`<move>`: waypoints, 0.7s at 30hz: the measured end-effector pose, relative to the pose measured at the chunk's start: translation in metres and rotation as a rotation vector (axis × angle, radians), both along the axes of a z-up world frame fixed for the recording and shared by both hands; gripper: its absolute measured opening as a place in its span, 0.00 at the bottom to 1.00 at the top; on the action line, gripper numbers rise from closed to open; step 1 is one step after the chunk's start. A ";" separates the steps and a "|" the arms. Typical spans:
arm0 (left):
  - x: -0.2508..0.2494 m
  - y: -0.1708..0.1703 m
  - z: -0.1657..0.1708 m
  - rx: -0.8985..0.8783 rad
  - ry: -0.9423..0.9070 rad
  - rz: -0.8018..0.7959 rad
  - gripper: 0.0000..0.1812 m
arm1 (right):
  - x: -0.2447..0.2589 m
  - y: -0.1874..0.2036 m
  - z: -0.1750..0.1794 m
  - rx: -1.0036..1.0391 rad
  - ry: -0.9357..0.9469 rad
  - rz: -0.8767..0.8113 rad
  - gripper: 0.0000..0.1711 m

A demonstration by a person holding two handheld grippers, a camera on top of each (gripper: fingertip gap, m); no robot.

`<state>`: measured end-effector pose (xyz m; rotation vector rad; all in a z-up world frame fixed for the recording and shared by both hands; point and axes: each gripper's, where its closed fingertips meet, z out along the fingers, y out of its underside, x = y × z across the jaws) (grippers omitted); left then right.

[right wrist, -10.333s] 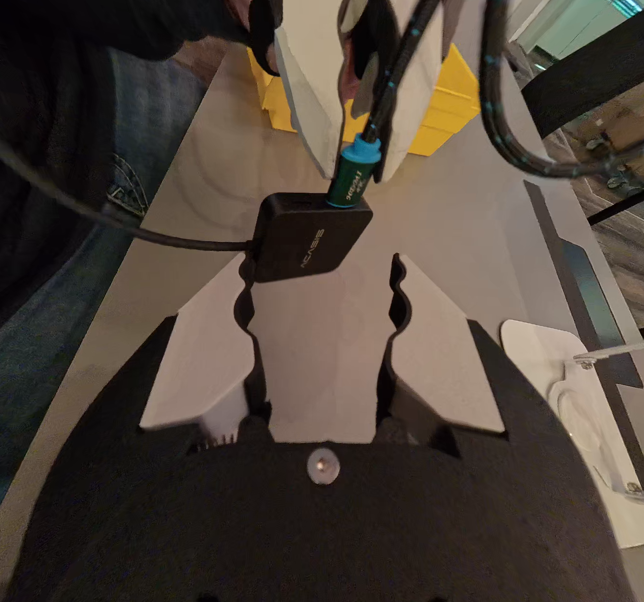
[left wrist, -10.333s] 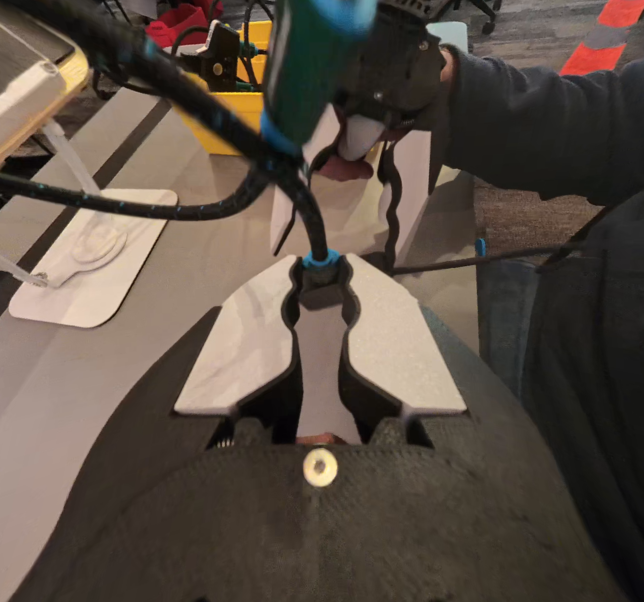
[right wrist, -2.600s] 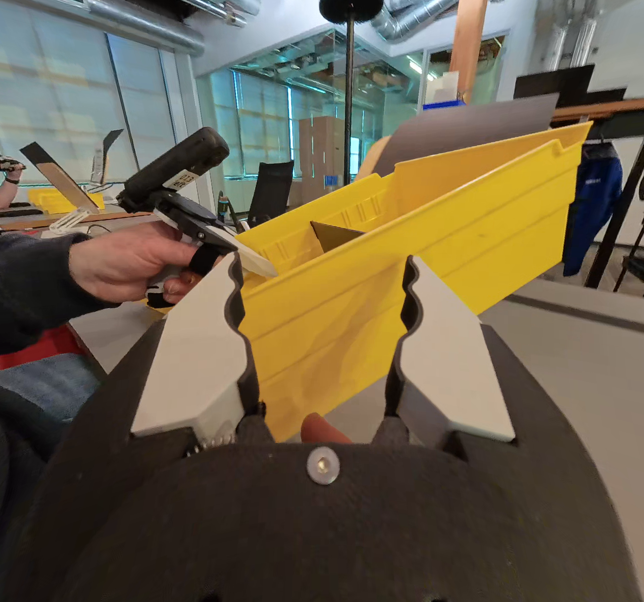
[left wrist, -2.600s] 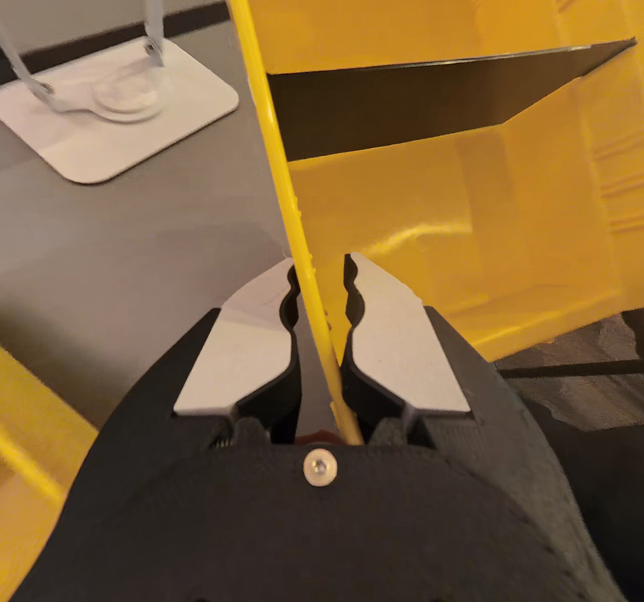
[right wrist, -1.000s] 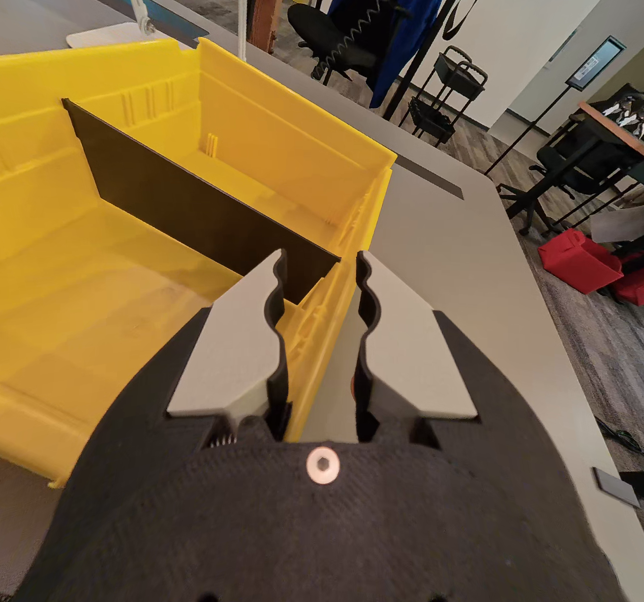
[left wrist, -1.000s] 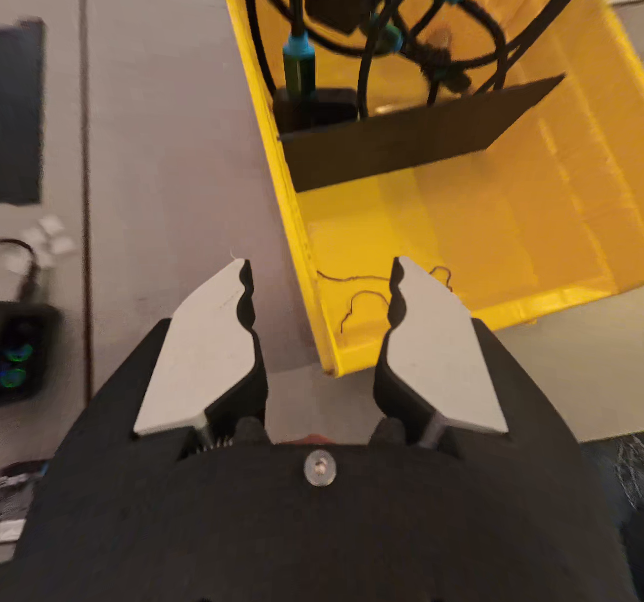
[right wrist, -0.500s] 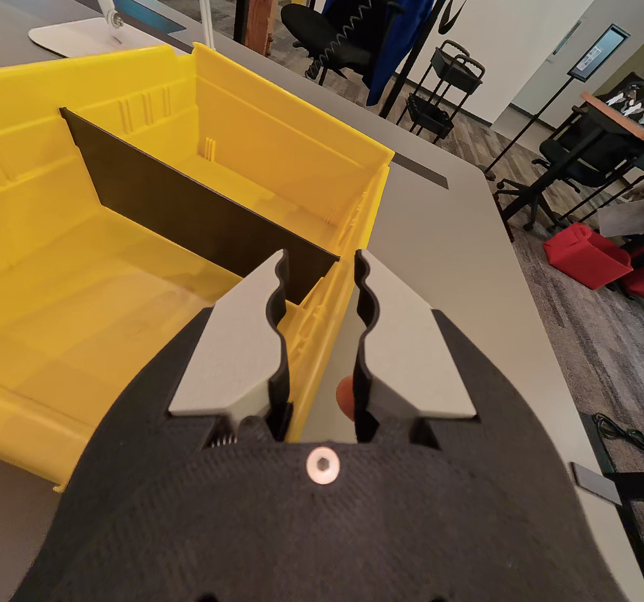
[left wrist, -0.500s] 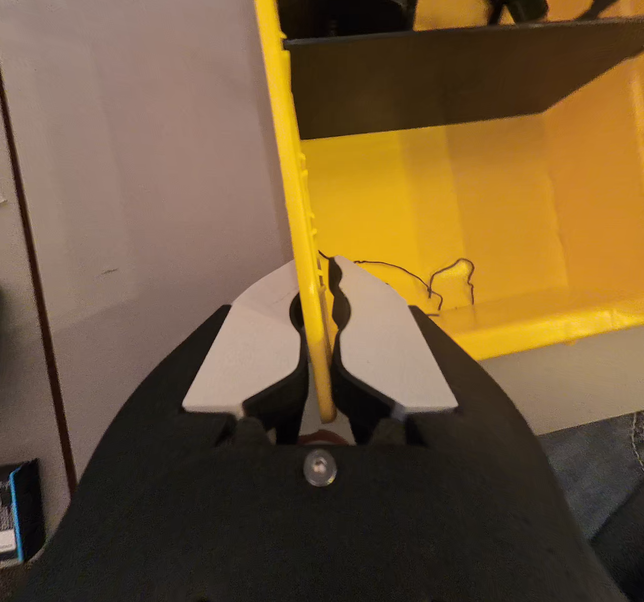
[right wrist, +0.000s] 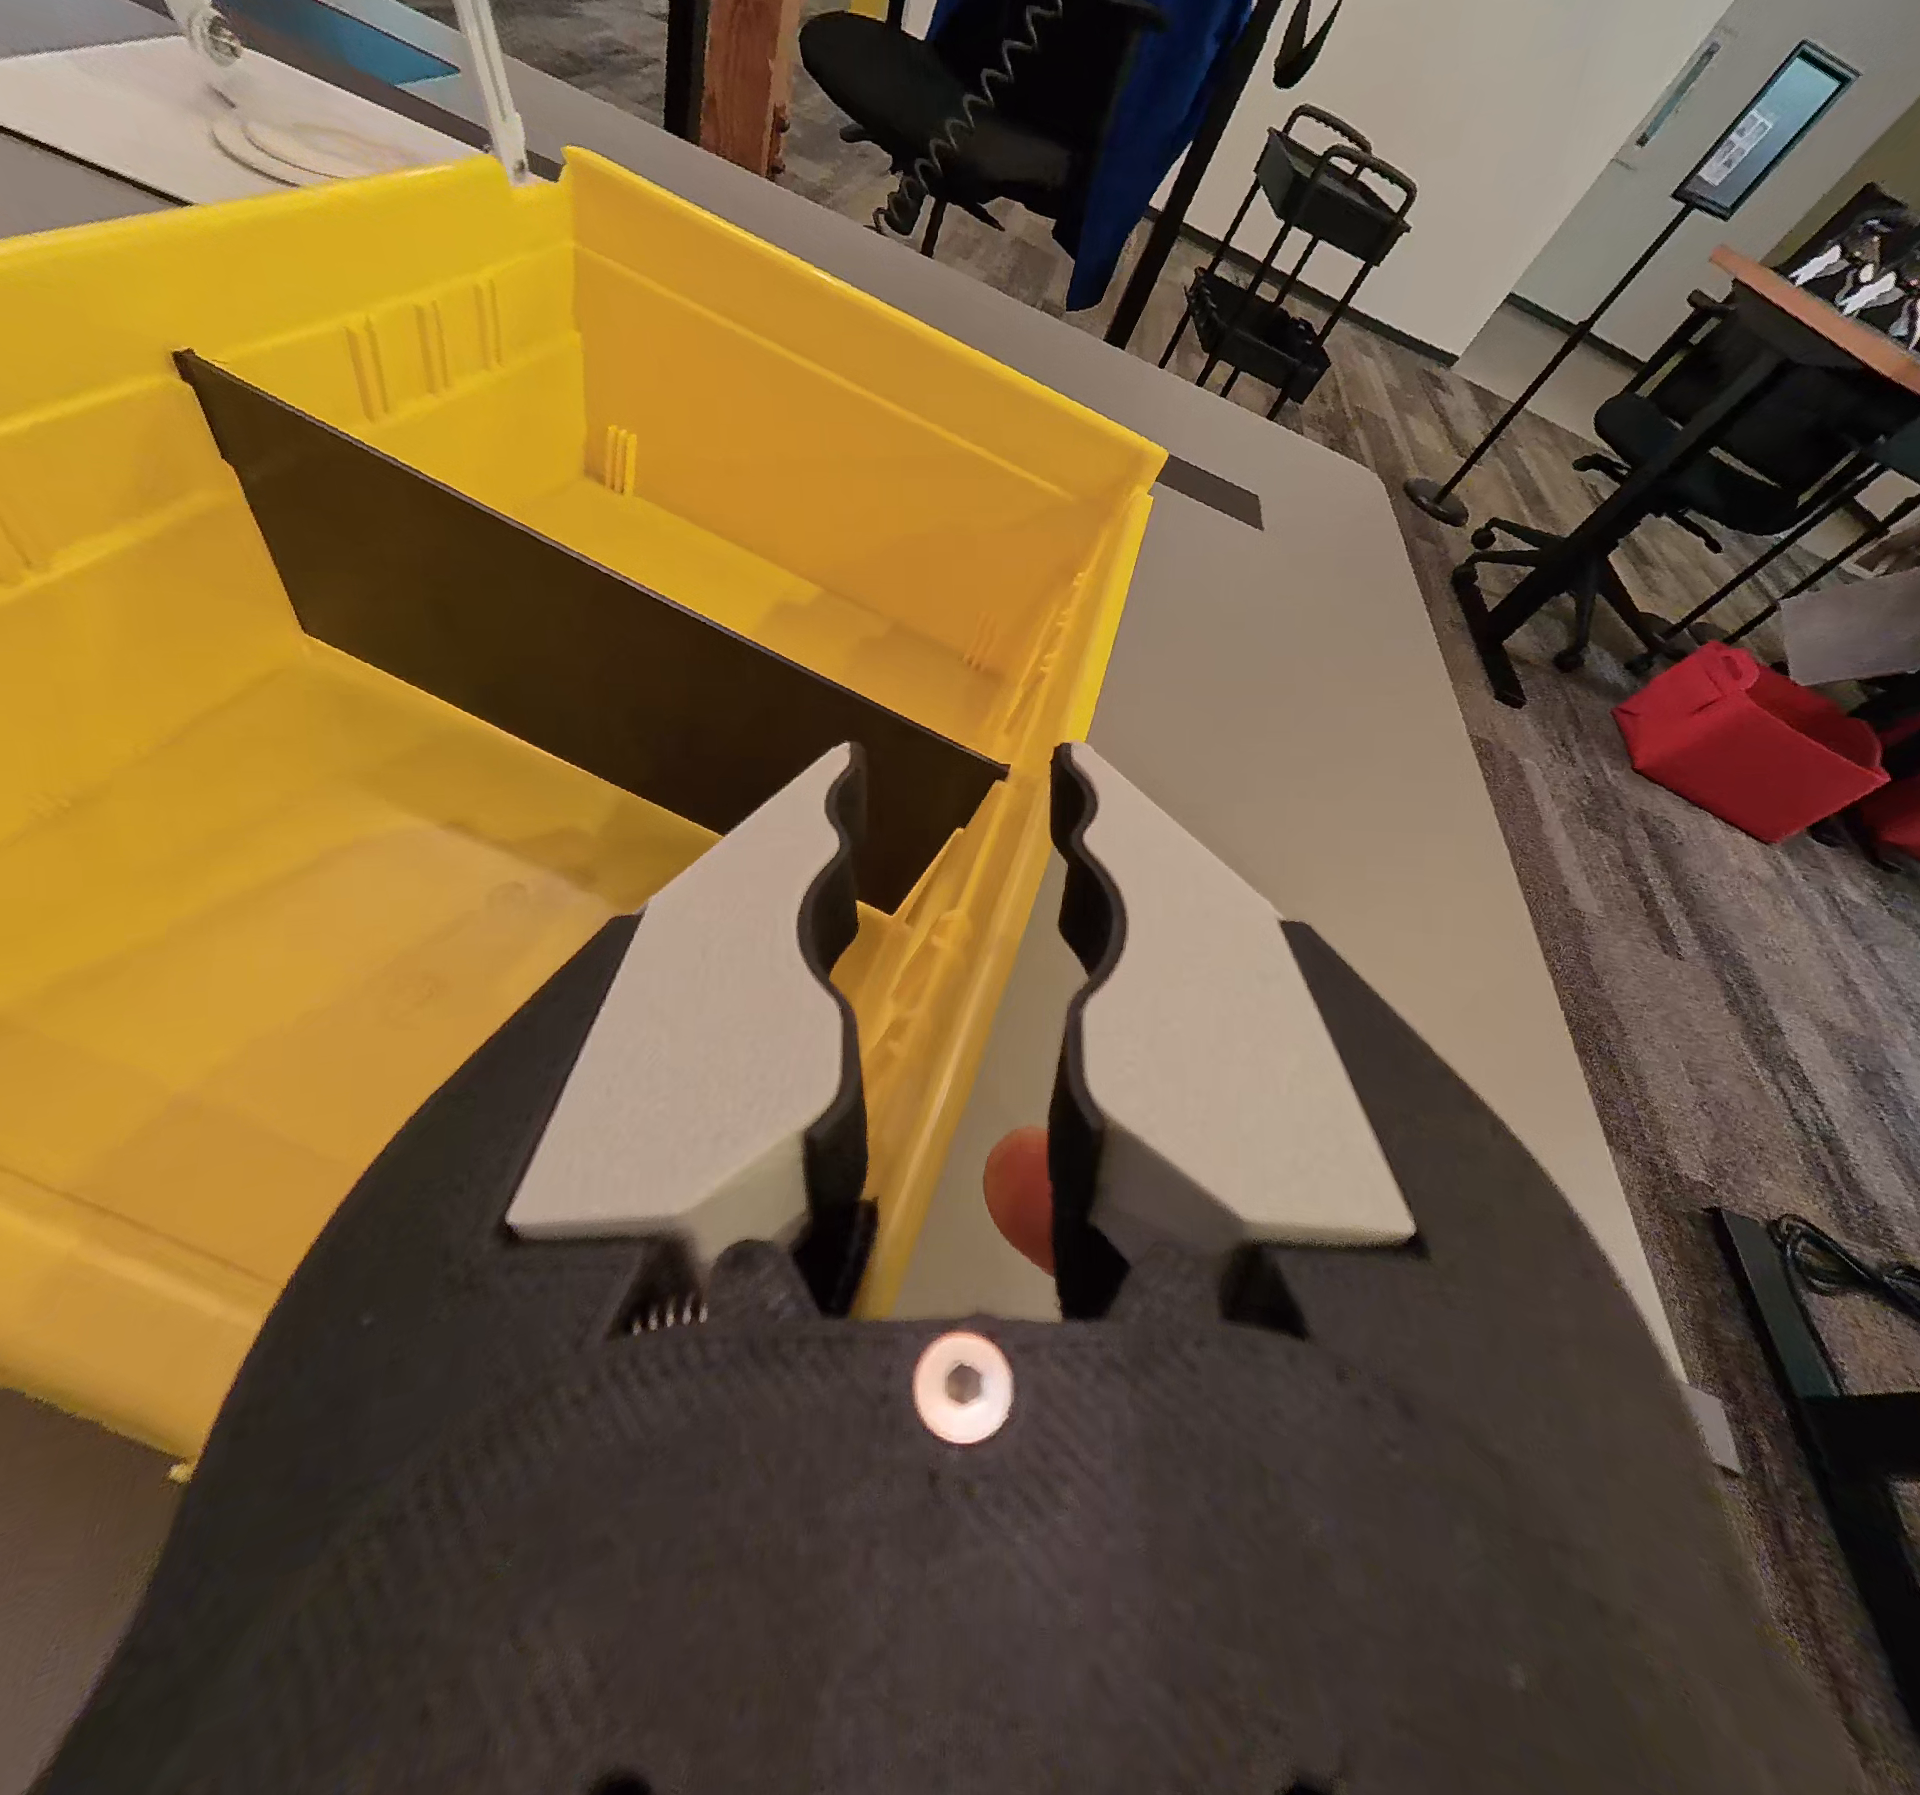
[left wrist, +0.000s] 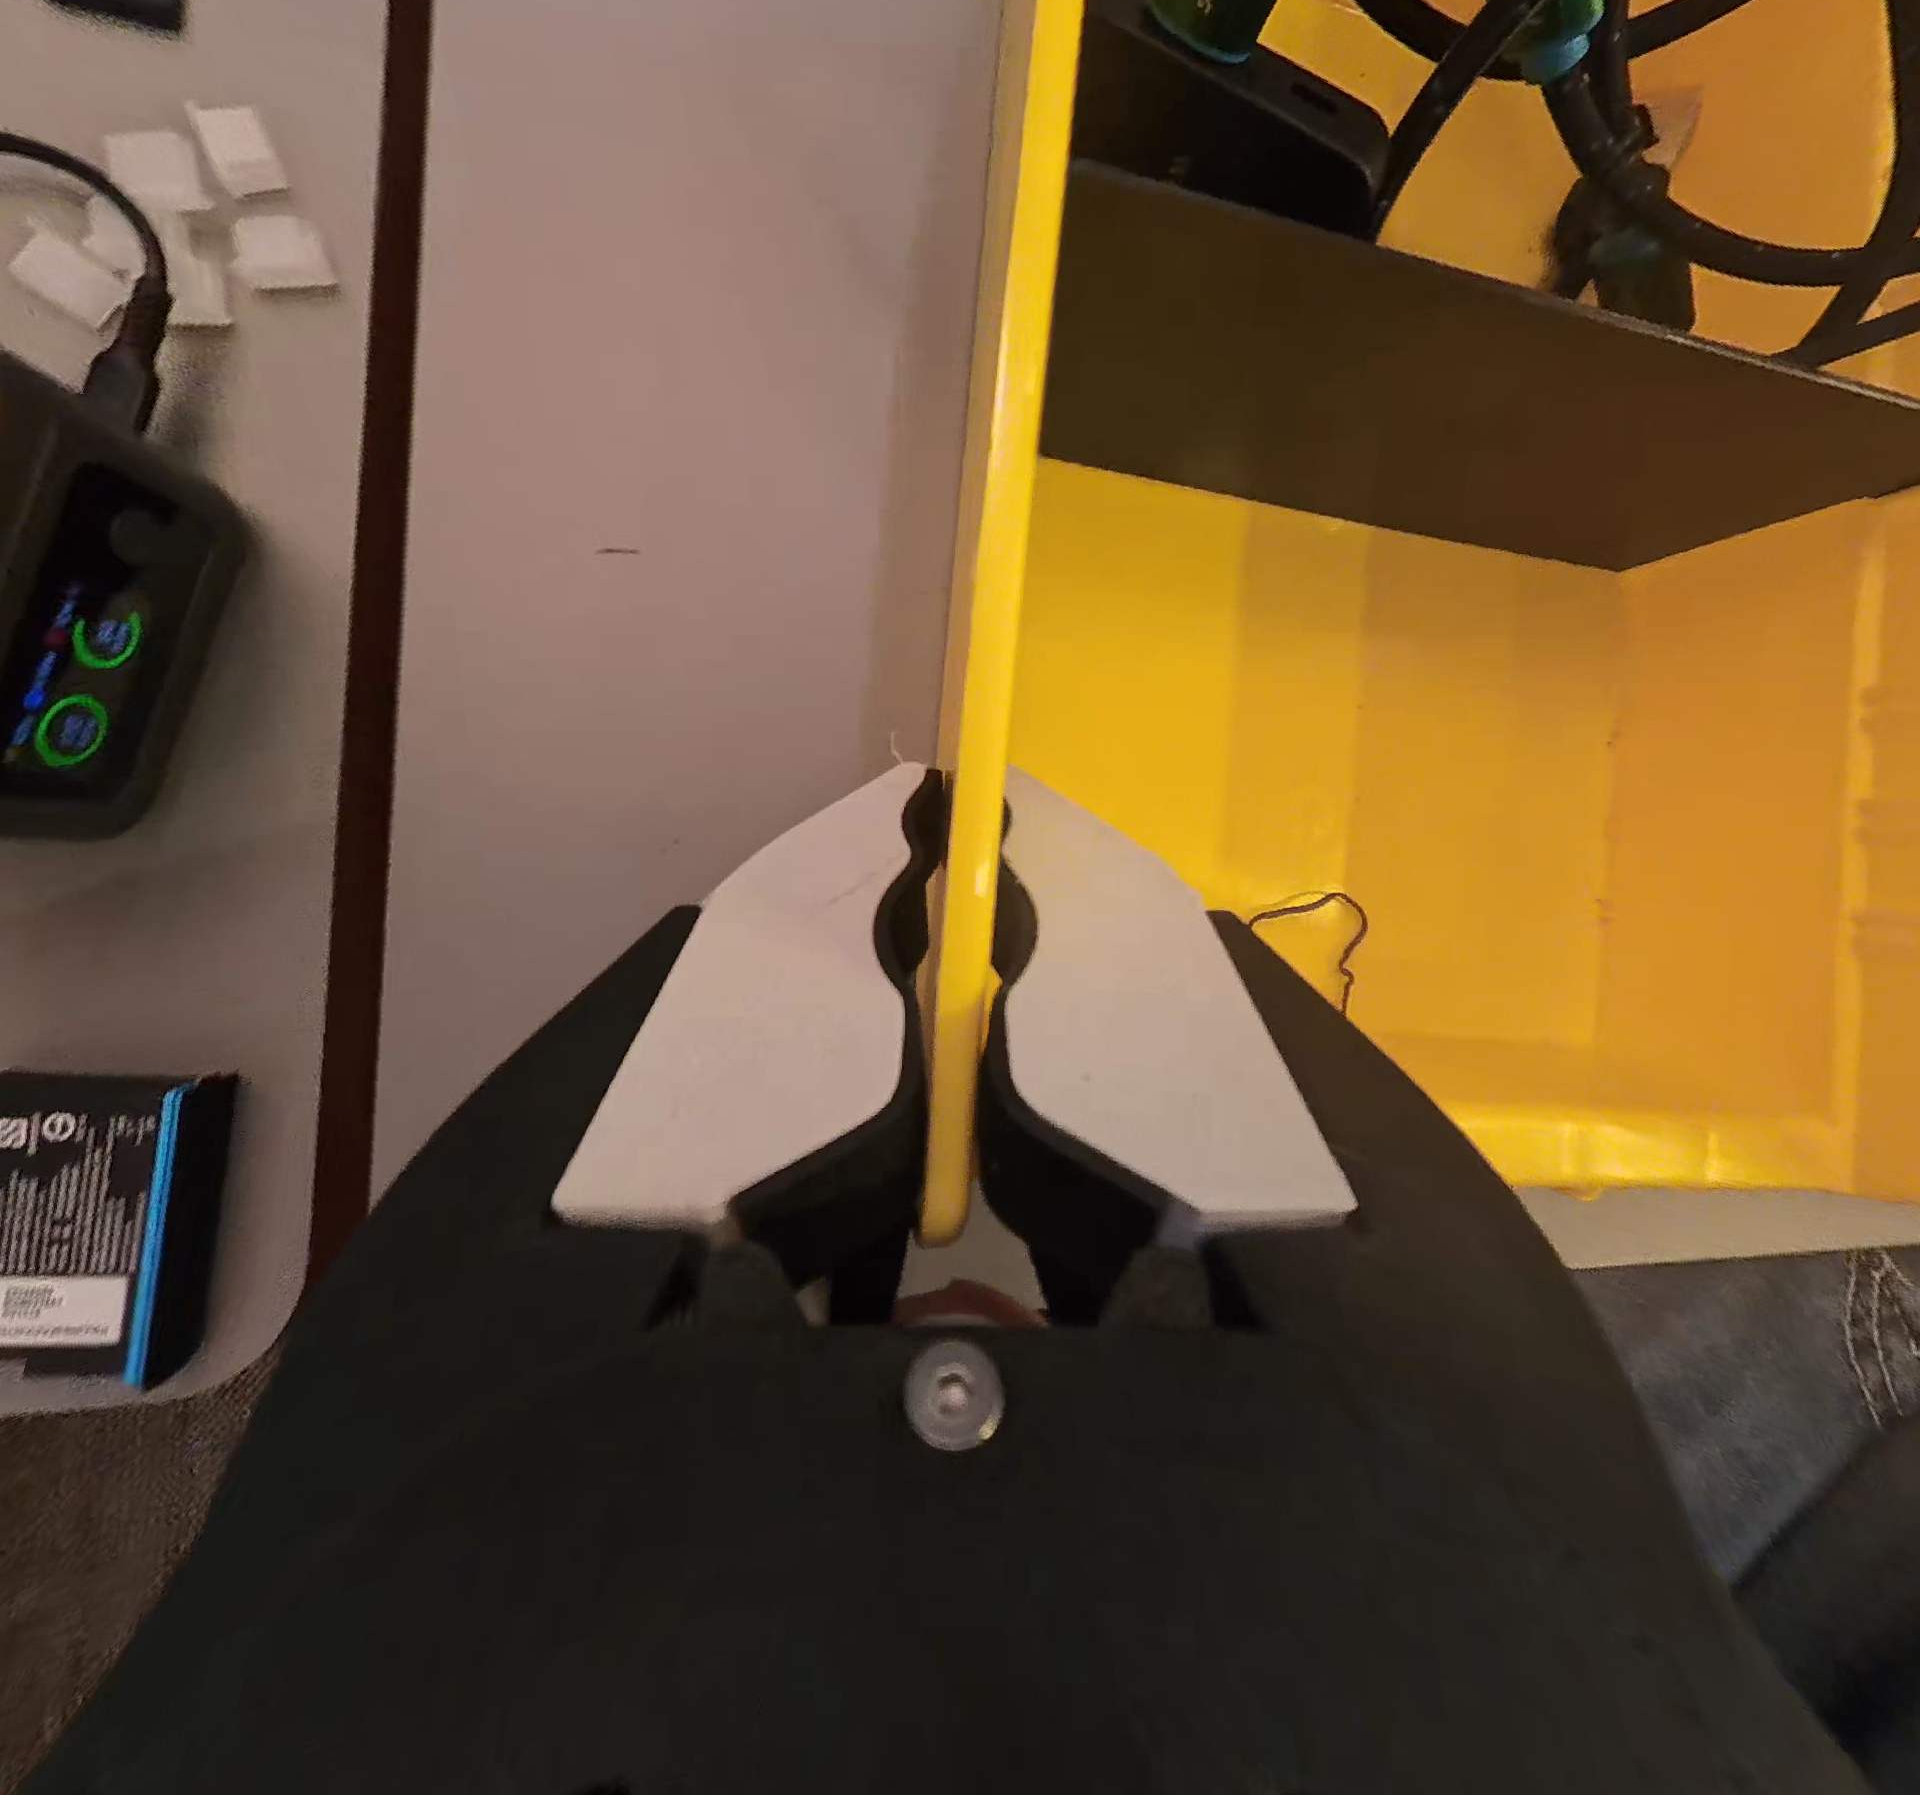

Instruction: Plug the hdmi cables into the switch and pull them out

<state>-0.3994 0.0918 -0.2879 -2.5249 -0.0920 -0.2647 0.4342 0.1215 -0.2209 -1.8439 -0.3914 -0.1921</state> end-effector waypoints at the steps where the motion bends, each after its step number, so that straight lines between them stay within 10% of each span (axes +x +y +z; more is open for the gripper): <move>1: -0.004 -0.002 0.000 0.001 0.000 0.013 0.02 | 0.003 0.000 0.000 0.001 0.001 -0.005 0.20; 16: -0.015 -0.015 0.003 0.023 -0.065 0.051 0.06 | 0.026 -0.002 0.000 -0.012 -0.020 0.015 0.20; 21: -0.005 -0.018 0.012 0.070 -0.194 0.043 0.14 | 0.048 -0.015 0.022 0.041 -0.059 -0.109 0.41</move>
